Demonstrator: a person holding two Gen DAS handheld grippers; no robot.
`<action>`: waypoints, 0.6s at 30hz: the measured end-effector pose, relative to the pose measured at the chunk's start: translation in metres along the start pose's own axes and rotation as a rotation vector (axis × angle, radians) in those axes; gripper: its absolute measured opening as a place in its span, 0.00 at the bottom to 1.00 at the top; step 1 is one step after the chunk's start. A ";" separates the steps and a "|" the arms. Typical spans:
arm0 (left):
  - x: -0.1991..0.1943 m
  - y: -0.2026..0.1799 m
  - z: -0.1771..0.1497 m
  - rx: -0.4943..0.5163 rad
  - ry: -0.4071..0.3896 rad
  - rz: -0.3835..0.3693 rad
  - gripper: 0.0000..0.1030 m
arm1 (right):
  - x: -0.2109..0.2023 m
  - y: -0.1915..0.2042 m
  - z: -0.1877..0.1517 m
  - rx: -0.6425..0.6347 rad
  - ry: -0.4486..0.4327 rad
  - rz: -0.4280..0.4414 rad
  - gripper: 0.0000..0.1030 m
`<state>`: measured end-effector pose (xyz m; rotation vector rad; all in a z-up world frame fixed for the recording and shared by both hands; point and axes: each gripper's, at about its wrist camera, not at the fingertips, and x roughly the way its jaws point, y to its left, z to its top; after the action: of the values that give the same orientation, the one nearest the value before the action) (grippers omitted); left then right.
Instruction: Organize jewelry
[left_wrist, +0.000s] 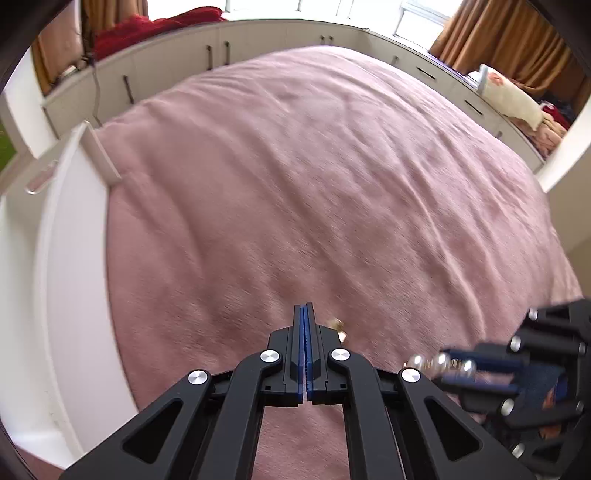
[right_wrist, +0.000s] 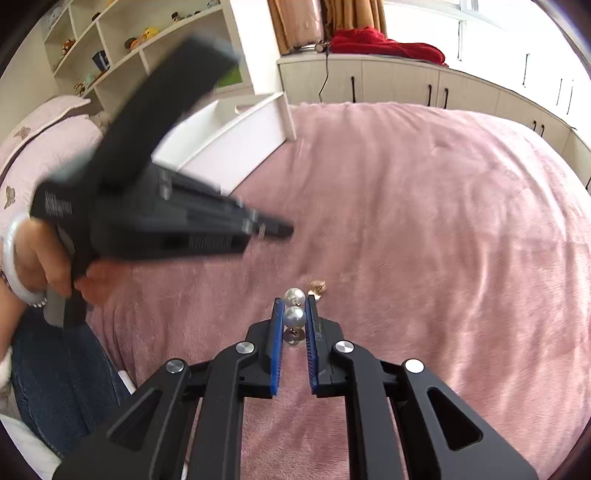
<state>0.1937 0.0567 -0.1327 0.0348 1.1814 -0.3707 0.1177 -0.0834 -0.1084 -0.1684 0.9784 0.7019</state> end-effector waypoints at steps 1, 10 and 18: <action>0.005 -0.002 -0.001 0.006 0.014 -0.010 0.06 | -0.004 -0.001 0.001 -0.001 -0.006 -0.011 0.11; 0.047 -0.038 -0.014 0.129 0.094 -0.019 0.33 | -0.016 -0.022 -0.012 0.061 0.010 -0.053 0.11; 0.057 -0.037 -0.017 0.139 0.100 0.056 0.08 | -0.006 -0.032 -0.001 0.068 -0.005 -0.031 0.11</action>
<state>0.1860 0.0109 -0.1852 0.2089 1.2487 -0.4050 0.1341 -0.1110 -0.1099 -0.1218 0.9912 0.6398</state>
